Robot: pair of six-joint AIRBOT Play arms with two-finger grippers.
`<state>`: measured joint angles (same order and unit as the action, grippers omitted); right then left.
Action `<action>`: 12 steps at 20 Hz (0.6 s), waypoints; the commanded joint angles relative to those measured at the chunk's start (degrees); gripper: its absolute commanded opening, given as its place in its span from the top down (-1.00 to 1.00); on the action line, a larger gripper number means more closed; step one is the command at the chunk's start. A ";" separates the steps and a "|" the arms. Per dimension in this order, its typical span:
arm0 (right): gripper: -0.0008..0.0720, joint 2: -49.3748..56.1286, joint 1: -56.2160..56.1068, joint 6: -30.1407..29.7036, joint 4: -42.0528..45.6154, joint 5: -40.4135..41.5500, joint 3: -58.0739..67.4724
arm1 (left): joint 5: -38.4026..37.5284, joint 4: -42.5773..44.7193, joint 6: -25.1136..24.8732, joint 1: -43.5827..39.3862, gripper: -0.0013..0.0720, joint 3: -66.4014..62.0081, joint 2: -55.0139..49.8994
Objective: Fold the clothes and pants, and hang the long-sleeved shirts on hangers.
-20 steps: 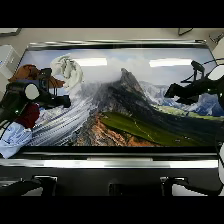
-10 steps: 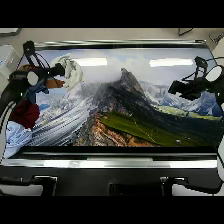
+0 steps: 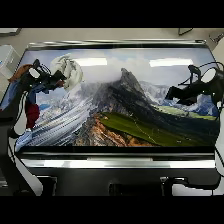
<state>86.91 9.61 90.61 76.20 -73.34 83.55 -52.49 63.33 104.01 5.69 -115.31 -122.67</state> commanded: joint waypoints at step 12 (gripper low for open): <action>-0.88 0.26 -0.04 -0.90 -1.20 -9.77 0.00 | -2.58 -17.64 -9.81 -1.16 0.91 -1.57 -4.52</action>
<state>87.18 9.61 90.43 75.02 -80.42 83.55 -55.37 50.52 97.78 4.95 -116.75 -128.25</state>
